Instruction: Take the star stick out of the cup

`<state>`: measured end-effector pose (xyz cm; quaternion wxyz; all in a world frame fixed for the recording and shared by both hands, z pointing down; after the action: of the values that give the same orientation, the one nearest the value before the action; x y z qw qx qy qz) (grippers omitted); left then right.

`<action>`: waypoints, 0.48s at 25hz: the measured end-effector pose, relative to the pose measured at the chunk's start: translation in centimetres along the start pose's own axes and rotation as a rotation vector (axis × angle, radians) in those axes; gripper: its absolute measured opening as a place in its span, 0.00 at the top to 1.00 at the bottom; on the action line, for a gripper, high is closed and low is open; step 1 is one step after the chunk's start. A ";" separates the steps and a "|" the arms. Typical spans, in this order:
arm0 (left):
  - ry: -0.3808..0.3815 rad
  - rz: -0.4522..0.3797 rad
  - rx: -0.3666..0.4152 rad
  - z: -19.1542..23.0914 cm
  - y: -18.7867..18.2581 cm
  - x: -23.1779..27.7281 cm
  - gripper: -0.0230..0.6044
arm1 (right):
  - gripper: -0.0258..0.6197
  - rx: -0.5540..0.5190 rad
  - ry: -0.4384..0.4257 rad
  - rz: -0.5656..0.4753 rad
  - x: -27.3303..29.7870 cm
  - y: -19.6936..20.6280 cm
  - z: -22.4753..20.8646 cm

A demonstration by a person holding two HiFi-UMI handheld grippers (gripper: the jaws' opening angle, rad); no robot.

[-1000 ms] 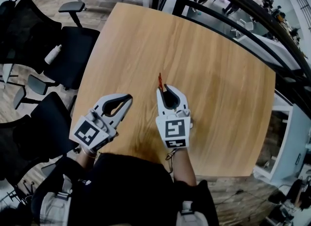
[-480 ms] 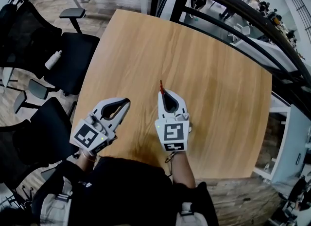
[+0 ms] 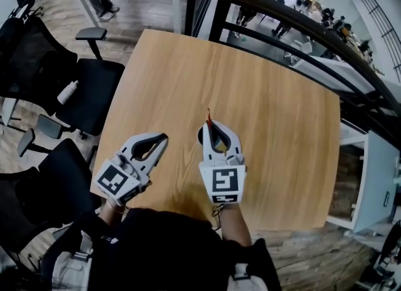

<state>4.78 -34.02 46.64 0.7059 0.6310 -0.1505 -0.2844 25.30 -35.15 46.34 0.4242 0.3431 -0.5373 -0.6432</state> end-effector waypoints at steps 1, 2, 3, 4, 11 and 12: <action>0.003 -0.001 0.003 -0.2 -0.2 -0.1 0.93 | 0.92 0.000 0.005 -0.014 -0.4 -0.5 0.0; 0.005 -0.003 0.006 -0.5 -0.4 -0.2 0.93 | 0.92 0.000 0.009 -0.027 -0.8 -1.1 0.0; 0.006 -0.005 0.010 -0.8 -0.7 -0.3 0.93 | 0.92 0.001 0.015 -0.042 -1.2 -1.7 0.0; 0.006 -0.009 0.015 -1.1 -1.0 -0.4 0.93 | 0.92 0.002 0.022 -0.060 -1.7 -2.2 -0.1; -0.016 -0.037 0.051 -2.7 -2.6 -1.3 0.93 | 0.92 0.006 0.063 -0.168 -4.9 -5.7 -0.2; -0.019 -0.040 0.055 -2.8 -2.8 -1.6 0.93 | 0.92 0.006 0.067 -0.182 -5.2 -6.1 -0.1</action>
<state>4.55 -30.96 43.67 0.6812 0.6502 -0.1522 -0.3000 26.40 -30.01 40.26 0.3809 0.4131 -0.4913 -0.6655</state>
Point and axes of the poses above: the fingertips, and each gripper's own axes: x forward along the fingers, z to its left, y out of its underside, the point moved 9 cm from there along -x, backward along the fingers, and after that the axes turned 15 degrees about -z, right-handed, at the moved point
